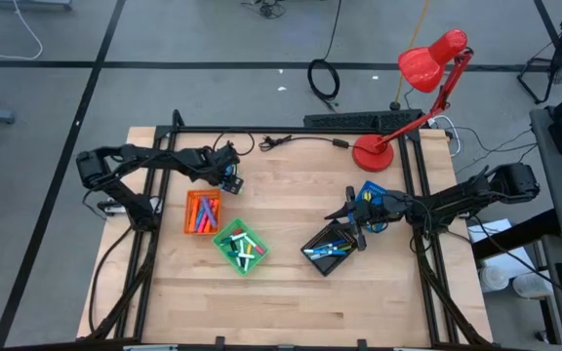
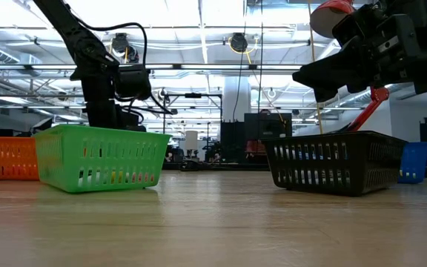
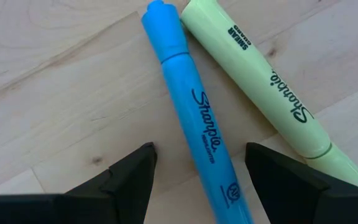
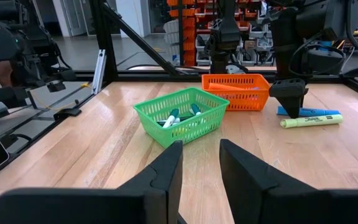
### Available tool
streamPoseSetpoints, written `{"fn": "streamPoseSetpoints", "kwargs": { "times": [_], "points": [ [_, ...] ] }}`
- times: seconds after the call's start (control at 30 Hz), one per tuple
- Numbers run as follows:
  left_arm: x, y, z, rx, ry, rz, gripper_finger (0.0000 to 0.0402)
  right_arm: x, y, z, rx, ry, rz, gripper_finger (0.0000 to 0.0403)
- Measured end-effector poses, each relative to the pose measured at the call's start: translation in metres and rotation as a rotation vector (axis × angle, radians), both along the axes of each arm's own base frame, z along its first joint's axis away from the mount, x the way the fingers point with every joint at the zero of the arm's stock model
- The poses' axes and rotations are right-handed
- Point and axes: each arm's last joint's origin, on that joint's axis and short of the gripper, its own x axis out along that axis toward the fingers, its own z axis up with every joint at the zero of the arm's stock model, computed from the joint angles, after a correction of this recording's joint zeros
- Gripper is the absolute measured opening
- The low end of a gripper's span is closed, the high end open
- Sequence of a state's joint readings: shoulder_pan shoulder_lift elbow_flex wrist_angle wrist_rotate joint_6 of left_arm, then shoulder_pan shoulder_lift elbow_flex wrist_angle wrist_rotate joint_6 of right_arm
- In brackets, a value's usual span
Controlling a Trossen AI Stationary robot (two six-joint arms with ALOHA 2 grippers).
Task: Pick & Place Markers
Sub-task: Put the large blue highlighter pen into the orange basket
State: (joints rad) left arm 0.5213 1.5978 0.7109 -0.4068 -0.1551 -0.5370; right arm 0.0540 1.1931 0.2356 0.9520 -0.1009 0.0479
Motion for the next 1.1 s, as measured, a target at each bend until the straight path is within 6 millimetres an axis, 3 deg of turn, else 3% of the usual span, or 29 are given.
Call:
{"fn": "streamPoseSetpoints", "kwargs": {
  "times": [1.1],
  "points": [
    [0.0005, -0.0009, 0.0, 0.004, 0.001, -0.001, 0.0255, 0.0, 0.0, 0.0, 0.0, 0.0, 0.0, 0.0093]
  ]
}}
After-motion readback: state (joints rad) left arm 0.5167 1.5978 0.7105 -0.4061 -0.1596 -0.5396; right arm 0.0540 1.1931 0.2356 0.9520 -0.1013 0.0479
